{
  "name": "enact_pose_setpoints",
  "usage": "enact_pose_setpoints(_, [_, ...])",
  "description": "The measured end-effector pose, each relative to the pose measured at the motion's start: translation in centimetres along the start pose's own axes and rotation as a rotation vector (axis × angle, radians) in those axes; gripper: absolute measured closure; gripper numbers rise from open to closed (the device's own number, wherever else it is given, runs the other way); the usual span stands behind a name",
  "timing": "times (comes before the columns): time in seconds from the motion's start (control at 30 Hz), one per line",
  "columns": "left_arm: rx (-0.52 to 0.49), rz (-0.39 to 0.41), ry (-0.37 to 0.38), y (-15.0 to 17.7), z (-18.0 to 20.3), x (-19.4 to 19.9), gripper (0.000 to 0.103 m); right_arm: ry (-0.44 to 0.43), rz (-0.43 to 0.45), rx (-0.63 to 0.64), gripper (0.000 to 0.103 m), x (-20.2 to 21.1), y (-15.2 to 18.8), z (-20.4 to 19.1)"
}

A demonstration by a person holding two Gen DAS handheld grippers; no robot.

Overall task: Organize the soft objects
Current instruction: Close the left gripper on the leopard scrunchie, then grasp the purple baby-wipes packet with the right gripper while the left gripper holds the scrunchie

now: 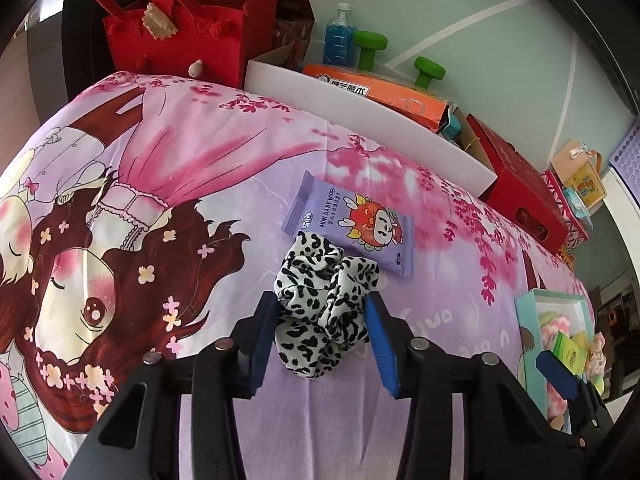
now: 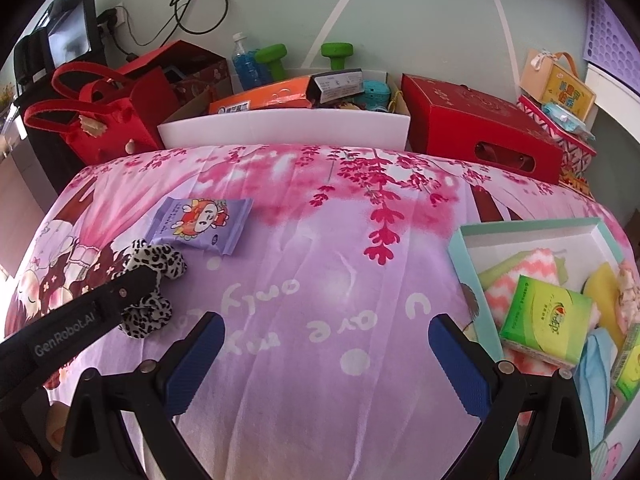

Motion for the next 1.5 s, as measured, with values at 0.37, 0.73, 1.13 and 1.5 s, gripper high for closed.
enact_pose_setpoints(0.37, [0.044,0.007,0.037,-0.3,-0.7,0.2,0.081,-0.042,0.007,0.072,0.0,-0.7,-0.7,-2.2])
enact_pose_setpoints(0.73, [0.128,0.1,-0.042,-2.4,-4.4,3.3,0.082,-0.116,0.022,0.081,0.0,-0.9,-2.3,-4.4])
enact_pose_setpoints(1.13, [0.264,0.179,-0.209,-3.4,-11.2,6.5,0.082,-0.223,0.02,0.134,0.0,-3.5,-3.3,-9.6])
enact_pose_setpoints(1.5, [0.25,0.186,-0.212,-3.3,-11.7,5.5,0.082,-0.214,-0.013,0.121,0.0,-7.1,-3.4,-11.2])
Point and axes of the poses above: each gripper's, at about its wrist camera, not at the fingertips, and x roughly against the way its jaws point, z to its right, y to its underside, the point moved 5 cm from there along -x, roughly the way its jaws point, and after that the axes turned 14 degrees about z, right-handed, at the moved point
